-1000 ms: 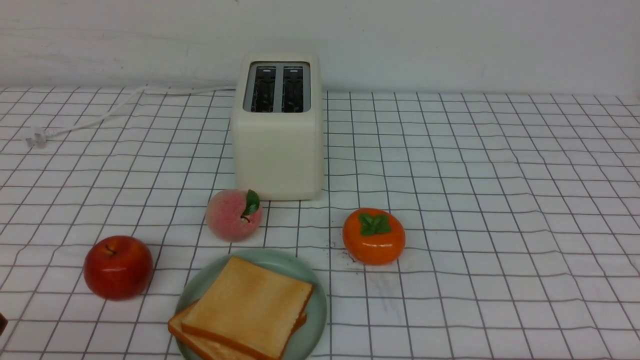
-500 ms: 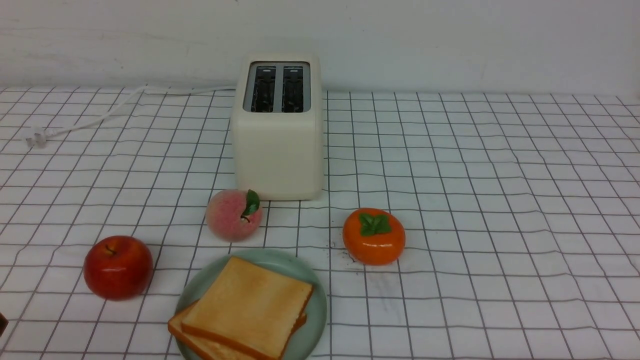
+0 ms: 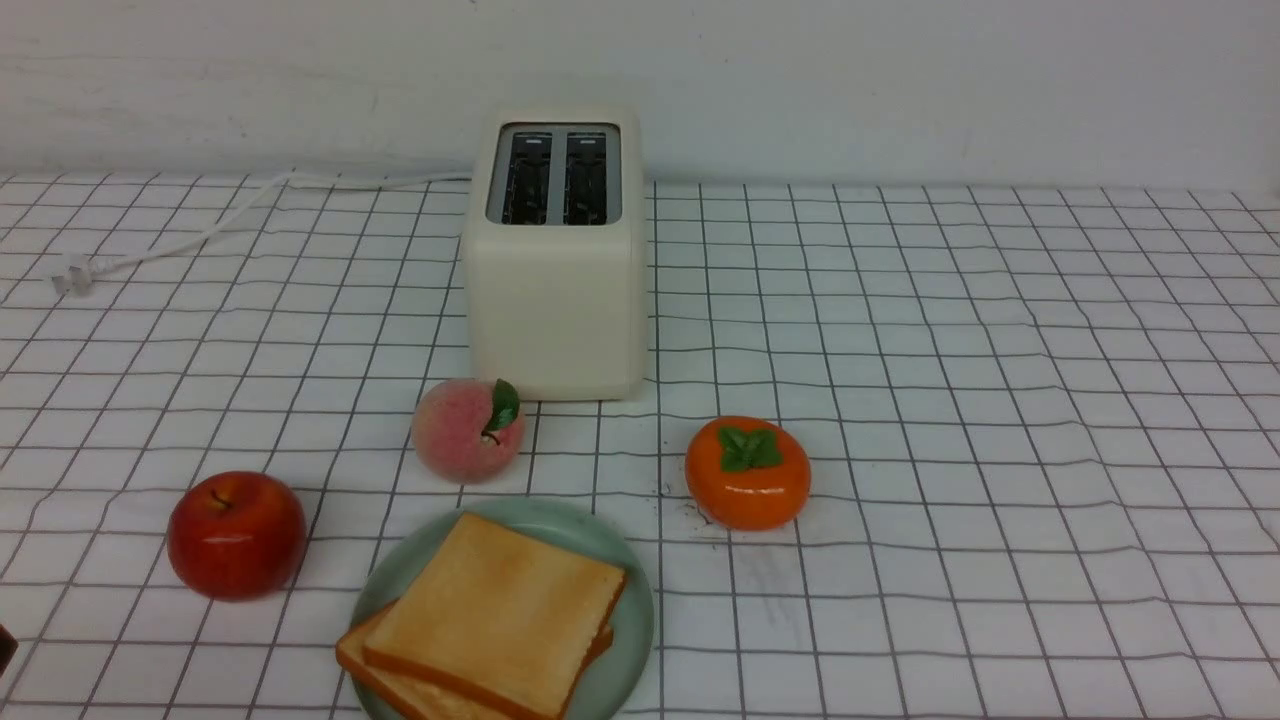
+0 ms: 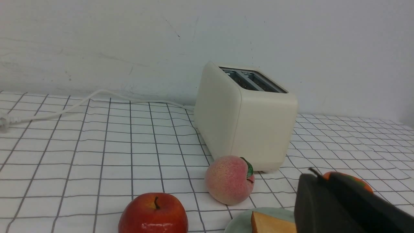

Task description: Take toasted bread from bread machine on white checkered table place on plate.

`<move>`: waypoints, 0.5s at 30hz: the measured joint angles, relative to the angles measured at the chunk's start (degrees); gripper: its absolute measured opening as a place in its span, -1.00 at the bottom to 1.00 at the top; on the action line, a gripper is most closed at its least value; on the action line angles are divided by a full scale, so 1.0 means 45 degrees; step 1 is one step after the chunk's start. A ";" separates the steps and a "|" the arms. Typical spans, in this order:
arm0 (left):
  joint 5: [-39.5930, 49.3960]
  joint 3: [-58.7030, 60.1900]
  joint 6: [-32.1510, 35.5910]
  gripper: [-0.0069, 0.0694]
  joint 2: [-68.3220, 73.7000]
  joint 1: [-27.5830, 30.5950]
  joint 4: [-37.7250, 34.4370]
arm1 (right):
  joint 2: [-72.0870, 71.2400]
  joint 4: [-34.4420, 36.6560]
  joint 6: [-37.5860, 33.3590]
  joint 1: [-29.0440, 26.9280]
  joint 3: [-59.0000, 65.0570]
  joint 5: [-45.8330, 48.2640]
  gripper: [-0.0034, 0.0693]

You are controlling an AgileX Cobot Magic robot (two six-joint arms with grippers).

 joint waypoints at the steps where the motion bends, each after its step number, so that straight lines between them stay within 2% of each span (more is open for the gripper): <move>1: 0.0000 0.0000 0.0000 -0.69 0.0000 0.0000 0.0000 | 0.0000 0.0000 0.0000 0.0000 0.0000 0.0000 -0.90; 11: 0.0082 0.0319 -0.0014 -0.69 0.0000 0.0228 0.0018 | 0.0000 0.0000 0.0002 0.0000 0.0000 0.0000 -0.88; 13: 0.0186 0.0911 -0.0261 -0.85 0.0000 0.1051 0.0028 | 0.0000 0.0000 0.0002 0.0000 0.0000 0.0000 -0.87; 15: 0.0199 0.1190 -0.0438 -0.85 0.0000 0.1433 0.0041 | 0.0000 0.0000 0.0002 0.0000 0.0000 0.0000 -0.87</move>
